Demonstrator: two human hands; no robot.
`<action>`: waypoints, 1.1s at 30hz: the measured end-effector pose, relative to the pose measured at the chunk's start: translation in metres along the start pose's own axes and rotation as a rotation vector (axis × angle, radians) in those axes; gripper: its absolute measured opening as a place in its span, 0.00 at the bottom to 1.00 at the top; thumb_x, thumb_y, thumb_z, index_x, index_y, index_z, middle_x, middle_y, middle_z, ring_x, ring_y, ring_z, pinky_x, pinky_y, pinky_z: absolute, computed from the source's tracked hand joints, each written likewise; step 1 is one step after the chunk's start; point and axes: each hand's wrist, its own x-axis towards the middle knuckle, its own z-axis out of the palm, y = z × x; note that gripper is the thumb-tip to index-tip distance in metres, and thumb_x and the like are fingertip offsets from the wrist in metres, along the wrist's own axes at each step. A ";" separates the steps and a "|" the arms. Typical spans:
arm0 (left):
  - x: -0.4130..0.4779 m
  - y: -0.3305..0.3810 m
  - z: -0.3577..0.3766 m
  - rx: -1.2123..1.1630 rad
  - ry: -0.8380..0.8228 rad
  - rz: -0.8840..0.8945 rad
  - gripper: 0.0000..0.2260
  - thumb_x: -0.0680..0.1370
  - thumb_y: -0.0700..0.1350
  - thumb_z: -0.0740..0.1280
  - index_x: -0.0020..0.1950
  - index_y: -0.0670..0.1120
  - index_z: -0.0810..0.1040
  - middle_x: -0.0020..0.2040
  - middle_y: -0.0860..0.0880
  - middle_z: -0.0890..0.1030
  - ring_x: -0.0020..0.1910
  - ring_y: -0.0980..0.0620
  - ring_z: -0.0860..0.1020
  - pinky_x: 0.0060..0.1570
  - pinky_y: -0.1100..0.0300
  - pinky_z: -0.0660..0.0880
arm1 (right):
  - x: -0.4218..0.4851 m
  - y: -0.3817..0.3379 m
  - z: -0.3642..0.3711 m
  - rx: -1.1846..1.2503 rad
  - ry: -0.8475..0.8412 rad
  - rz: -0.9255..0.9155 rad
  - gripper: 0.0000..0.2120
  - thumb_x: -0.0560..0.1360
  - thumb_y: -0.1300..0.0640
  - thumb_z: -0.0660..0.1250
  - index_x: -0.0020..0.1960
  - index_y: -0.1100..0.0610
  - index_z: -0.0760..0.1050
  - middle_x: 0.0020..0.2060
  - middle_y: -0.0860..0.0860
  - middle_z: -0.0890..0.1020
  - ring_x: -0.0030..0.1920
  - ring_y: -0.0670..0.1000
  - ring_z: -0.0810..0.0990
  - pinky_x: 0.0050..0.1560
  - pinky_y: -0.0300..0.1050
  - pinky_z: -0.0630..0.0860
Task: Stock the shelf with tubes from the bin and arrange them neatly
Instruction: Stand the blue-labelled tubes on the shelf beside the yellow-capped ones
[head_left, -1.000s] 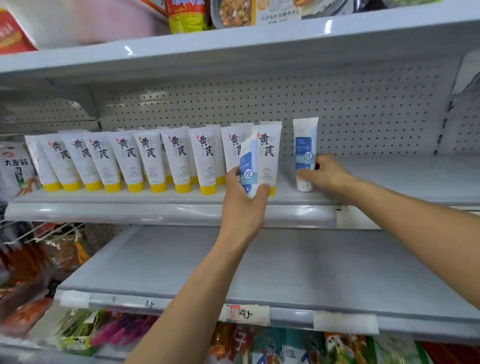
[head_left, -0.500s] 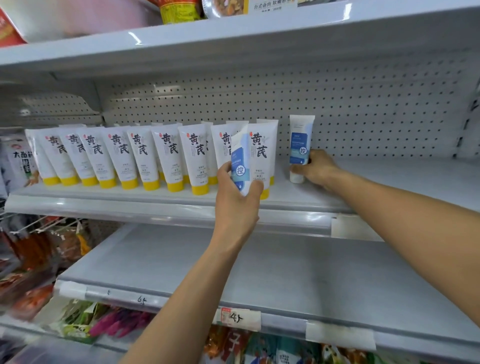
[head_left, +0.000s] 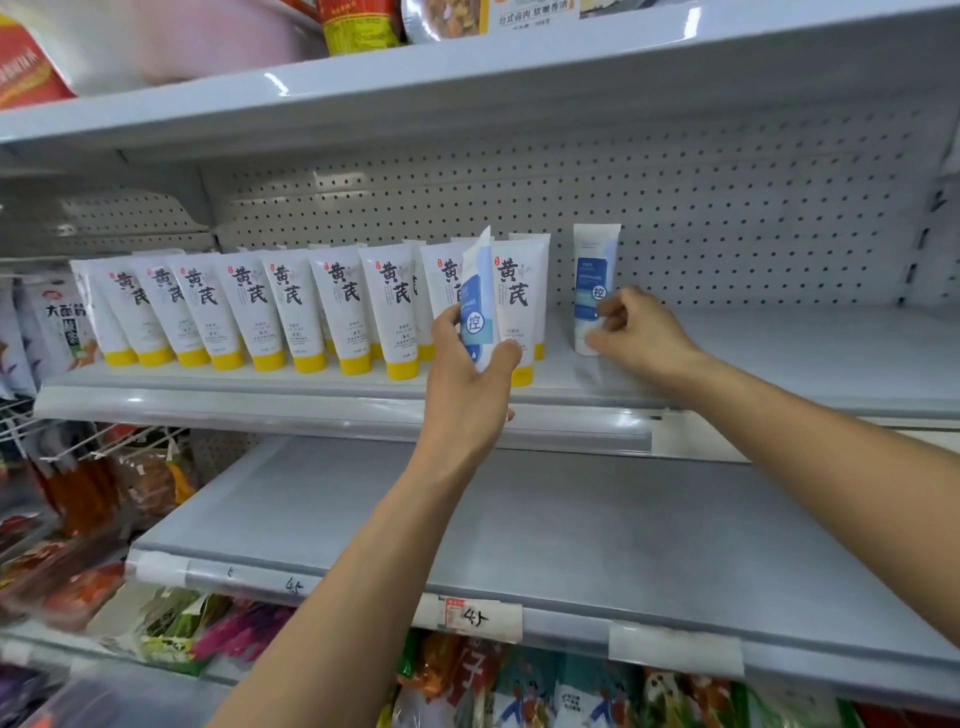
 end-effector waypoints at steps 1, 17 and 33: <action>0.000 0.002 0.002 0.002 -0.005 0.005 0.23 0.77 0.45 0.65 0.70 0.55 0.61 0.55 0.54 0.76 0.42 0.53 0.76 0.29 0.66 0.75 | -0.008 -0.005 -0.002 -0.007 0.011 -0.038 0.17 0.73 0.58 0.68 0.60 0.56 0.70 0.46 0.49 0.74 0.47 0.49 0.75 0.46 0.42 0.72; -0.005 0.029 0.038 -0.211 -0.073 -0.116 0.17 0.74 0.34 0.70 0.58 0.42 0.67 0.50 0.44 0.80 0.44 0.50 0.82 0.40 0.57 0.82 | -0.079 -0.048 -0.002 0.187 -0.134 -0.203 0.15 0.66 0.52 0.75 0.48 0.52 0.73 0.38 0.45 0.77 0.35 0.43 0.73 0.37 0.39 0.73; 0.010 0.006 0.006 0.673 -0.134 0.276 0.12 0.78 0.49 0.66 0.61 0.52 0.75 0.54 0.52 0.77 0.49 0.54 0.77 0.52 0.54 0.76 | -0.026 -0.028 -0.008 0.086 -0.002 0.026 0.12 0.67 0.57 0.73 0.50 0.55 0.78 0.42 0.49 0.82 0.43 0.49 0.80 0.44 0.44 0.76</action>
